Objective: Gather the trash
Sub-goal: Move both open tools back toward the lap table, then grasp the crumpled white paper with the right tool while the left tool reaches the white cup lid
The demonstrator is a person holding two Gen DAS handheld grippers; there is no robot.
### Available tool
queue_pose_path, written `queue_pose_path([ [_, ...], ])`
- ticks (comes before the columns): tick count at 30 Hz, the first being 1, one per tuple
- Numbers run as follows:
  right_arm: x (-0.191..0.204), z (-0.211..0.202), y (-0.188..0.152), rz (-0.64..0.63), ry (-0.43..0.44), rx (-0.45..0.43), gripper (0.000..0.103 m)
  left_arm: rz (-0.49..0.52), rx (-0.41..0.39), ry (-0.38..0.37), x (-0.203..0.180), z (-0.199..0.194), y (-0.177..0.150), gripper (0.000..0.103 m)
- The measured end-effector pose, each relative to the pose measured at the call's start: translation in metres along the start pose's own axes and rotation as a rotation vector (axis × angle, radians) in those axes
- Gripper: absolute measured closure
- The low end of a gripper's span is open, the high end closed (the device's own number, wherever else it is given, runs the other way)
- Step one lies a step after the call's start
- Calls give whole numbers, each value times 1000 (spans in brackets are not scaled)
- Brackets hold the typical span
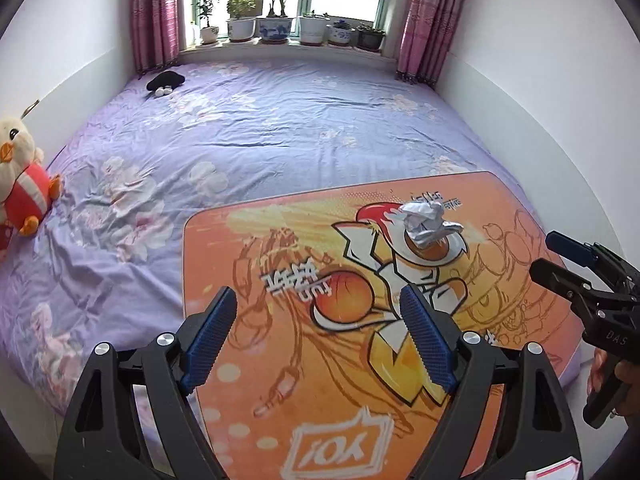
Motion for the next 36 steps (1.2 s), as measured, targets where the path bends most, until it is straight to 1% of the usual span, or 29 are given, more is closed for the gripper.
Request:
queue_pose_path([
  [3, 0, 18, 7, 41, -29, 5, 34, 88, -23, -28, 18, 24, 30, 20],
  [6, 0, 37, 13, 54, -43, 19, 34, 136, -44, -60, 36, 49, 61, 20],
  [10, 3, 62, 14, 36, -61, 59, 34, 194, -62, -75, 53, 83, 94, 20],
  [12, 2, 72, 15, 39, -61, 79, 34, 235, -55, -66, 61, 100, 109, 20],
  [14, 0, 78, 16, 37, -61, 91, 34, 278, -56, -73, 66, 116, 123, 20],
  [19, -11, 97, 20, 35, -82, 131, 34, 380, -22, -75, 77, 164, 143, 20],
  [21, -15, 104, 21, 27, -86, 148, 34, 410, -5, -92, 80, 187, 150, 20],
  [25, -20, 116, 22, 1, -94, 184, 34, 453, 40, -138, 84, 237, 159, 20],
  [28, -22, 121, 23, -14, -77, 201, 34, 552, 47, -169, 76, 275, 161, 20],
  [29, -21, 123, 23, -23, -75, 206, 34, 597, 31, -179, 69, 288, 159, 20],
  [30, -22, 123, 23, -34, -76, 210, 34, 642, 11, -195, 63, 298, 156, 19],
  [32, -23, 127, 21, -43, -73, 231, 34, 711, 8, -242, 48, 323, 147, 19],
  [33, -24, 127, 20, -41, -65, 238, 34, 739, 20, -283, 40, 333, 139, 19],
  [36, -26, 127, 15, -37, -45, 252, 34, 834, 61, -370, 16, 361, 113, 21],
])
Point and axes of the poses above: each gripper's, at about its wrist camera, not at the fingertips, and z roughly the way its jaws point, x to its left, y to its top, the point moved 5 cm from there along z, roughly the way its jaws point, and after that the axes turned 14 degrees about z, right-handed, at the moved point
